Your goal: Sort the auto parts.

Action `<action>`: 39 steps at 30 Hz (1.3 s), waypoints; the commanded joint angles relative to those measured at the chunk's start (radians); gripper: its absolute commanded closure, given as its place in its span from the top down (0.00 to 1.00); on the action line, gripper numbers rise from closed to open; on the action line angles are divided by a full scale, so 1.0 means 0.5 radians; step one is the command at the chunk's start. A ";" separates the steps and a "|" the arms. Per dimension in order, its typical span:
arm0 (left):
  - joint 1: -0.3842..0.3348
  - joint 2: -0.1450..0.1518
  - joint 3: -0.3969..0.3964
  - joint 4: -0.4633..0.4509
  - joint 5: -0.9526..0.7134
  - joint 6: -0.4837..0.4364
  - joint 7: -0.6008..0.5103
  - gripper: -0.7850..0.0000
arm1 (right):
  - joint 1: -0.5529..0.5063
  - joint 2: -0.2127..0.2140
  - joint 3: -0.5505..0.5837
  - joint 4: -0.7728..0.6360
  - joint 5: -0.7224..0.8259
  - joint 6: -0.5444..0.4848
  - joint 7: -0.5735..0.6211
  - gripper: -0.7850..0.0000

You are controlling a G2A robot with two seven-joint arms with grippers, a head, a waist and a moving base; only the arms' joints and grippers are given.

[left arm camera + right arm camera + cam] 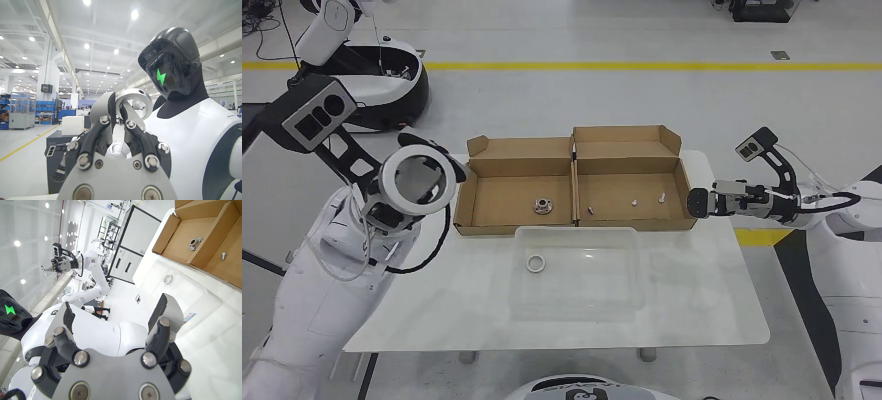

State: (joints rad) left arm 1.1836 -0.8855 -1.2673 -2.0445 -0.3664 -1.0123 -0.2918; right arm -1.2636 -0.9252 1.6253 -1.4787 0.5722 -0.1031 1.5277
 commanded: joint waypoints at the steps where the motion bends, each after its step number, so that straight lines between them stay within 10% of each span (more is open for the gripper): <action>1: 0.001 -0.001 -0.002 0.001 0.000 0.000 0.001 0.00 | 0.000 0.000 0.000 0.000 0.000 0.000 0.000 1.00; 25: 0.001 -0.001 -0.002 0.001 0.000 0.000 0.001 0.00 | 0.000 0.000 0.000 0.000 0.000 0.000 0.000 1.00; 39: -0.090 -0.037 0.125 0.159 0.433 0.387 -0.298 0.00 | 0.000 0.000 0.000 0.000 0.000 0.000 0.000 1.00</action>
State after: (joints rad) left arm 1.1486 -0.9029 -1.2064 -1.9697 -0.1624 -0.8285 -0.4372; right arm -1.2636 -0.9252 1.6253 -1.4787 0.5722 -0.1031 1.5277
